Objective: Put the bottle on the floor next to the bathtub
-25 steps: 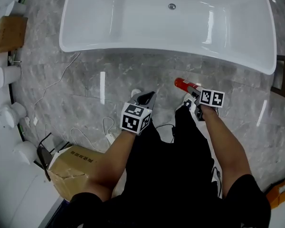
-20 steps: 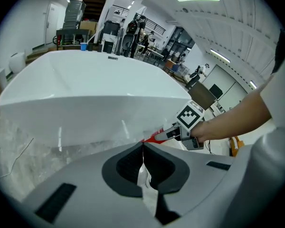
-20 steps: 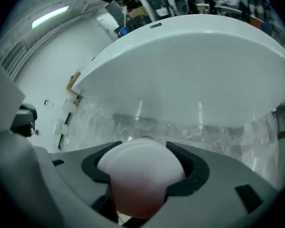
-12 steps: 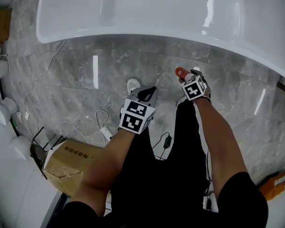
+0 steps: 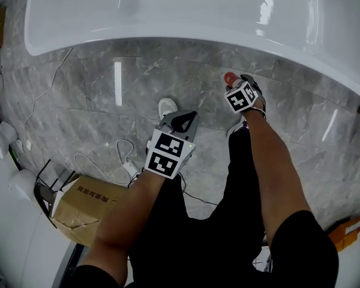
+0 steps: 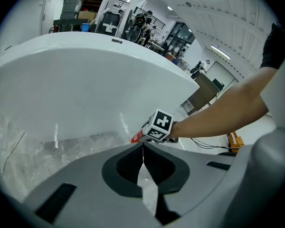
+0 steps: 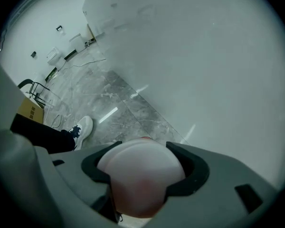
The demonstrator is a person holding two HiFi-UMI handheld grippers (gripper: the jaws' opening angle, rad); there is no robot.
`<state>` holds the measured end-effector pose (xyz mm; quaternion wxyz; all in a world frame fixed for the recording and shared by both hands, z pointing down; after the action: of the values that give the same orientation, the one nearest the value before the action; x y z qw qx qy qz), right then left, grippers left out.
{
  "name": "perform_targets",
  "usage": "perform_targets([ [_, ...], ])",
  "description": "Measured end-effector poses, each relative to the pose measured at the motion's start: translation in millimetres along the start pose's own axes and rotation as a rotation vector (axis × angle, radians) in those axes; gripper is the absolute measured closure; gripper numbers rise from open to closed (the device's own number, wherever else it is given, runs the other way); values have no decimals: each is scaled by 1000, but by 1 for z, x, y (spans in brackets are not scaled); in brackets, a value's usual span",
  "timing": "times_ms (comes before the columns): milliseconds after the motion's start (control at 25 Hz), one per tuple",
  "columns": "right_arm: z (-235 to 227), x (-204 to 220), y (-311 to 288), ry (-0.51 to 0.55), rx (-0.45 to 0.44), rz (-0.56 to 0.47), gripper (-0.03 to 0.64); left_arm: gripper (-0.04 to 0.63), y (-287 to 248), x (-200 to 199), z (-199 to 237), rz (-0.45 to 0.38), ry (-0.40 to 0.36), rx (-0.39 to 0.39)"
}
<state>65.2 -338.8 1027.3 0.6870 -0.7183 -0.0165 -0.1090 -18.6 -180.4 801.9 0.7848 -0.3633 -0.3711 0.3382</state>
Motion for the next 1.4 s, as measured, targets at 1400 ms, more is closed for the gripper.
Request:
perform_targets([
  [1400,-3,-12,-131,244,60,142,301,578,-46,2,23,4,-35,69],
])
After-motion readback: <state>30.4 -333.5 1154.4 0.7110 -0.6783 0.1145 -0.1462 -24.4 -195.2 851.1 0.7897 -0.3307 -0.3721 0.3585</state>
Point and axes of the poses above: the fingertips, and each gripper's own axes: y backward along the fingers, z to its left, x out of its underside, the point moved 5 cm from there along y, backward along the fingers, and after that the axes turned 9 degrees about y, right-handed, at the moved point
